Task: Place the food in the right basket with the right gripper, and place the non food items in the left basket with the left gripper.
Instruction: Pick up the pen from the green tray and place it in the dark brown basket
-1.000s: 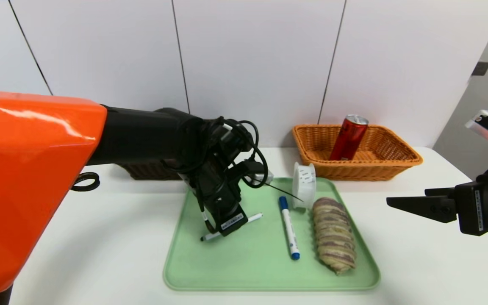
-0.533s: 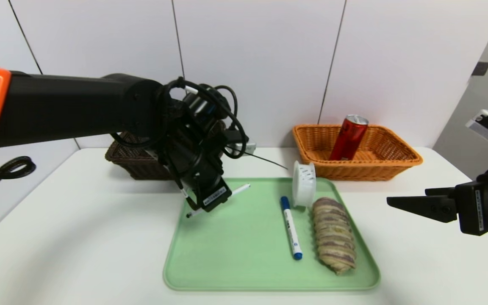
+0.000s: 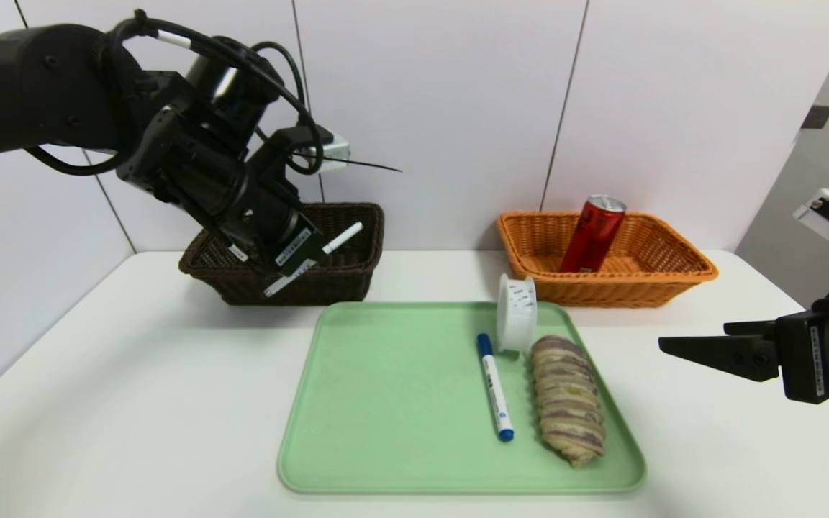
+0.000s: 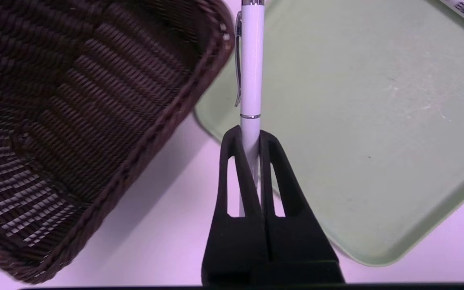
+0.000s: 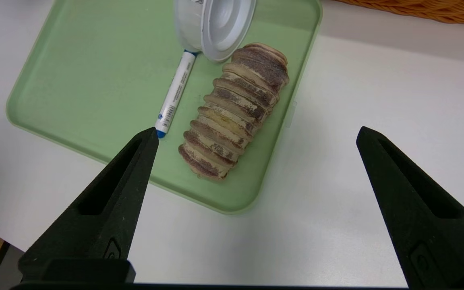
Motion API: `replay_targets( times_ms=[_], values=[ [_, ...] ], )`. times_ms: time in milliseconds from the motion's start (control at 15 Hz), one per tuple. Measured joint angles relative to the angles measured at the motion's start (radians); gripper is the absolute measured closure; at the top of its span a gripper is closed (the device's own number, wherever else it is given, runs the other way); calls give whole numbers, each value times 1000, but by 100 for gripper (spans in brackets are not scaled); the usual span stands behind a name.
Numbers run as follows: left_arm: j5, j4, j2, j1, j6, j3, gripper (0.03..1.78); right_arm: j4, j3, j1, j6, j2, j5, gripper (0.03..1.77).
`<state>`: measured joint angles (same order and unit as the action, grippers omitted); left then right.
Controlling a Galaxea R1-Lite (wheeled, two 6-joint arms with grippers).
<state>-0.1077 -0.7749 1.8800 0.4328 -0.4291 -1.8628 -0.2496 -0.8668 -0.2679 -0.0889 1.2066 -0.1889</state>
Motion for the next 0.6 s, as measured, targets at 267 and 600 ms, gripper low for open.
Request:
replay_targets(
  times_ms=[267, 600],
  values=[
    [-1, 1, 1, -64, -44, -70, 176, 1, 7, 0, 2, -4, 0, 10],
    [9, 177, 89, -146, -253, -109, 176, 1, 15, 0, 3, -11, 0, 10]
  ],
)
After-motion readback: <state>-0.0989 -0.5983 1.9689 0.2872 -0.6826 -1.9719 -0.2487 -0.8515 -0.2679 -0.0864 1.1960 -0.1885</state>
